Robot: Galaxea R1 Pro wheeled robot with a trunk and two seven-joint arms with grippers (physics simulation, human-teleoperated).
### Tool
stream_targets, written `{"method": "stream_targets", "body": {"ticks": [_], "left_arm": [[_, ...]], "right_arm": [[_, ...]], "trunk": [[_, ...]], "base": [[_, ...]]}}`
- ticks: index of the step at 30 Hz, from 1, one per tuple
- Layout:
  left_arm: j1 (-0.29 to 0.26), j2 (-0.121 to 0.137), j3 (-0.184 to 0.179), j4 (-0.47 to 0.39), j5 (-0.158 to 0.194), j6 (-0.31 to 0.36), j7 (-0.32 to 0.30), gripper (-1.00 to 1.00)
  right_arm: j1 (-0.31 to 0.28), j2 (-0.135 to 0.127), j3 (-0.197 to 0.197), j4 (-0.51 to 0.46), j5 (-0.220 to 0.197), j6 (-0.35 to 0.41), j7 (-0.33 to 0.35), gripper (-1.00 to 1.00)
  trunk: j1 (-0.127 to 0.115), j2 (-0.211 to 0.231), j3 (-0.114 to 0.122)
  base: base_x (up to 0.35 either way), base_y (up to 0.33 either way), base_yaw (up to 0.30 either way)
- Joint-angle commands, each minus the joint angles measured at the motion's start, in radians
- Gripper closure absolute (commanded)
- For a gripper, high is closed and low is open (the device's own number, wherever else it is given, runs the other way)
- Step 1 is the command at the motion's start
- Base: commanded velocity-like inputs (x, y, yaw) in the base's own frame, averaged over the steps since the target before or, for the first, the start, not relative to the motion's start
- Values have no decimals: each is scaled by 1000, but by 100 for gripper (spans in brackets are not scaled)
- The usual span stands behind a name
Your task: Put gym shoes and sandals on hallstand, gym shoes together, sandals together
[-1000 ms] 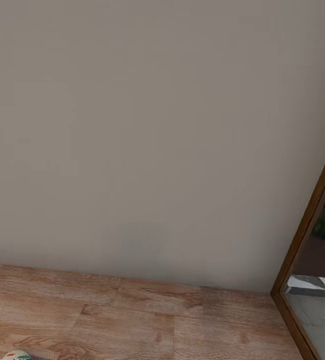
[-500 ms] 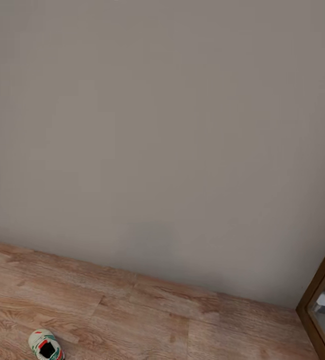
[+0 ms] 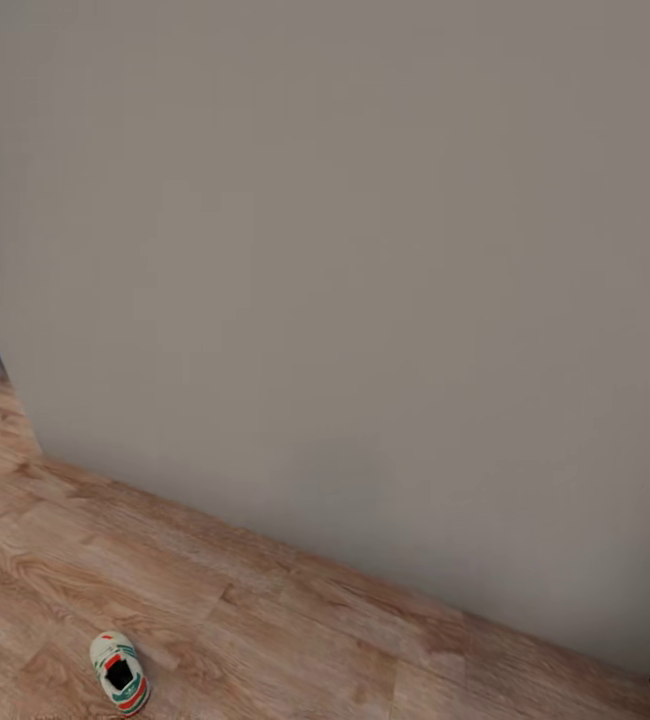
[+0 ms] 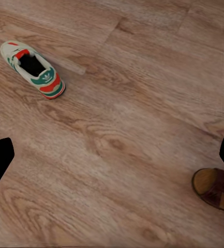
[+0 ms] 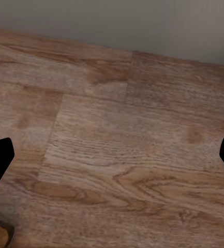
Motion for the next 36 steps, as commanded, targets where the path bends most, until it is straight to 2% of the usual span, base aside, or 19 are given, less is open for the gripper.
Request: {"method": "stream_targets", "body": {"ticks": [1, 10, 30, 36], "left_arm": [[-1, 0, 2, 1, -1, -4, 1, -100], [-1, 1, 3, 2, 0, -4, 1, -100], [-1, 1, 6, 4, 3, -4, 1, -100], [-1, 1, 5, 4, 0, -4, 0, -100]], "right_arm": [[0, 0, 2, 1, -10, -4, 0, -100], [0, 0, 1, 1, -10, -4, 0, -100], [0, 0, 2, 1, -10, -3, -1, -100], [0, 0, 3, 1, -10, -4, -1, -100]], "trunk": [[0, -1, -1], [0, -1, -1], [0, -1, -1], [0, -1, -1]], "base": [[46, -255, 277], [18, -204, 277], [1, -16, 277], [-151, -110, 277]]}}
